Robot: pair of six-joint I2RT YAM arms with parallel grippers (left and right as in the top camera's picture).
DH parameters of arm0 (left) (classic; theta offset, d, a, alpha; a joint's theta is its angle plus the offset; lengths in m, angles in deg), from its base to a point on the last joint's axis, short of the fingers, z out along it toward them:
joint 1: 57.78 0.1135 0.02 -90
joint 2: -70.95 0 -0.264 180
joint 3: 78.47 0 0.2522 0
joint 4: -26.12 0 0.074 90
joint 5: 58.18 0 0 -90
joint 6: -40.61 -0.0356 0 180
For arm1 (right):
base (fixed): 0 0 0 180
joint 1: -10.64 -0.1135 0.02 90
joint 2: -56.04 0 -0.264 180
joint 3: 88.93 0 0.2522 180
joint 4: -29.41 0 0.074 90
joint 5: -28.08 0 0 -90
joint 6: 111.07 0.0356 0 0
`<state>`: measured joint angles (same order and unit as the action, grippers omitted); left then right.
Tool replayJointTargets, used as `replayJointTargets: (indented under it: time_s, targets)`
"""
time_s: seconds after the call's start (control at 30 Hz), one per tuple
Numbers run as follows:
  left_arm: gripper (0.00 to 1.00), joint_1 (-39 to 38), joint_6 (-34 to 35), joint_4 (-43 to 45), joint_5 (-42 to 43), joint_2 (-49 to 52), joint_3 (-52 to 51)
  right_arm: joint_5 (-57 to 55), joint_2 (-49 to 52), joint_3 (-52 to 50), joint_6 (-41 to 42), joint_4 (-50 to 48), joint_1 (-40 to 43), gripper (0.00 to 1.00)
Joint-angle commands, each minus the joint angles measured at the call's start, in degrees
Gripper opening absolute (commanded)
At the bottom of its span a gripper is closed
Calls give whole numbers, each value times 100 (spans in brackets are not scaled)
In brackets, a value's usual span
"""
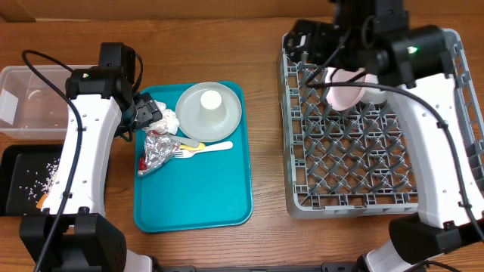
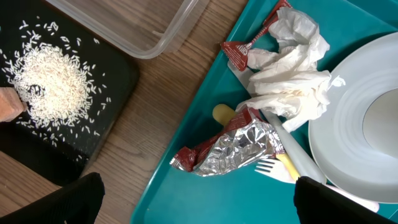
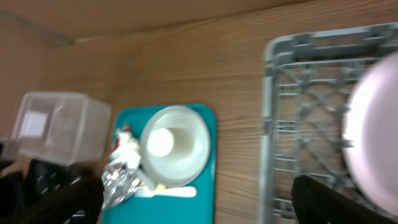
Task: Sort waste into correct bins and load items into the dishwasher rack
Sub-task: 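Stand the plate upright in the rack's back row and release, then move the right gripper back to the white cup on the tray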
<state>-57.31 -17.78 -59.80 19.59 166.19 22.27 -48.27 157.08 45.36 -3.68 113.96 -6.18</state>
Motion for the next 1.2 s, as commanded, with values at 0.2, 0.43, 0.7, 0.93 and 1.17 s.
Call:
replayJointTargets:
  time_s: [0.2,0.43,0.7,0.93,1.17]
  targets:
    - [100,-13,118,7,4,-74,127,256,881,-133,-103,-229,-415,100]
    - [100,-13,118,7,4,-74,127,175,1685,-133,-87,-745,-981,100]
    - [100,-11,118,7,4,-74,127,-1550,2435,-133,90,-1261,-1965,100]
    - [100,-13,118,7,4,-74,127,-2205,2894,-133,273,-1534,-2291,100]
    - [100,-11,118,7,4,-74,127,-2260,3112,-133,365,-1735,-2304,100]
